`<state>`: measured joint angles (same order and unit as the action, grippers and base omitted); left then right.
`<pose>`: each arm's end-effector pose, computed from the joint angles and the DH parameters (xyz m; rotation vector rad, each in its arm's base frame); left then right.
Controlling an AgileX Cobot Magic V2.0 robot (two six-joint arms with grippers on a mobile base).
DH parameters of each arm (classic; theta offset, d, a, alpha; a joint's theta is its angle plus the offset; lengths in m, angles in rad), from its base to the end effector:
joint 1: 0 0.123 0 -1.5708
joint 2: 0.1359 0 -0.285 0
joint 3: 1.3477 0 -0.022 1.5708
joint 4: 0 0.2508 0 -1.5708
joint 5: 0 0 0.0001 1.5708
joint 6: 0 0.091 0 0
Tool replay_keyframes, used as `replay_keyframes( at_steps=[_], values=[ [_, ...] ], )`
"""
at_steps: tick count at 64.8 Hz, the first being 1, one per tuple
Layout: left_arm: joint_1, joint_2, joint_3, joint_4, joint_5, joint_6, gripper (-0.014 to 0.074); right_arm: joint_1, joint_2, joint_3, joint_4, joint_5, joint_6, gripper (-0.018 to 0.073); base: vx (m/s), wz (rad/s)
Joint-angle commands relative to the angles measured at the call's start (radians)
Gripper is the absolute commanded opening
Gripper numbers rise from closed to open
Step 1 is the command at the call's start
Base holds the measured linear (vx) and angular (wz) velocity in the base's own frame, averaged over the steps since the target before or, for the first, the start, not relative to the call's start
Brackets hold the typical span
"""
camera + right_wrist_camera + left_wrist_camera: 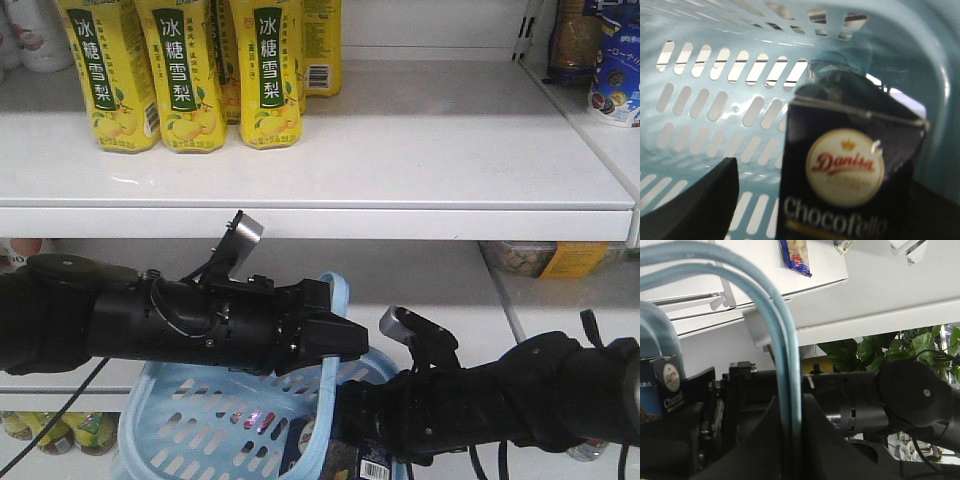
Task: Left arm holds basket, right arm returns cookies
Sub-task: 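Reach the right gripper down into the basket toward the cookie box, then grasp the Chocofello cookie box with the right gripper and lift it out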
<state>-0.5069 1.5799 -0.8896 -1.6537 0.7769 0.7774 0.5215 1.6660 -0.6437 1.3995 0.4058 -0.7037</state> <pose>0.2459 -0.2093 0.2485 0.0717 2.3786 -1.5881 0.2221 0.1686 0.1408 0.0588 2.7610 0.9109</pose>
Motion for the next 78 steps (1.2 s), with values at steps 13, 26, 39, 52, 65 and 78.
replay_keyframes(
  at_steps=[13, 26, 39, 52, 65, 78],
  values=[
    [0.000, -0.051, -0.032, -0.062, 0.005, 0.047, -0.0006, 0.002, 0.033, -0.041, 0.012, 0.023, -0.015, 0.0394, 0.00, 0.00],
    [0.000, -0.051, -0.032, -0.062, 0.005, 0.047, -0.0006, 0.002, 0.036, -0.041, 0.012, 0.018, -0.017, 0.0211, 0.00, 0.00],
    [0.000, -0.051, -0.032, -0.062, 0.005, 0.047, -0.0006, 0.002, 0.036, -0.041, 0.011, 0.030, -0.013, 0.0106, 0.00, 0.00],
    [0.000, -0.051, -0.032, -0.062, 0.005, 0.047, -0.0006, -0.003, 0.023, -0.038, 0.012, 0.062, -0.013, 0.0112, 0.00, 0.00],
    [0.000, -0.051, -0.032, -0.062, 0.005, 0.047, -0.0006, -0.084, -0.074, -0.005, 0.016, 0.060, -0.010, 0.0122, 0.00, 0.00],
    [0.000, -0.051, -0.032, -0.062, 0.005, 0.047, -0.0006, -0.188, -0.209, 0.054, -0.004, 0.119, -0.014, 0.0125, 0.00, 0.00]
  ],
)
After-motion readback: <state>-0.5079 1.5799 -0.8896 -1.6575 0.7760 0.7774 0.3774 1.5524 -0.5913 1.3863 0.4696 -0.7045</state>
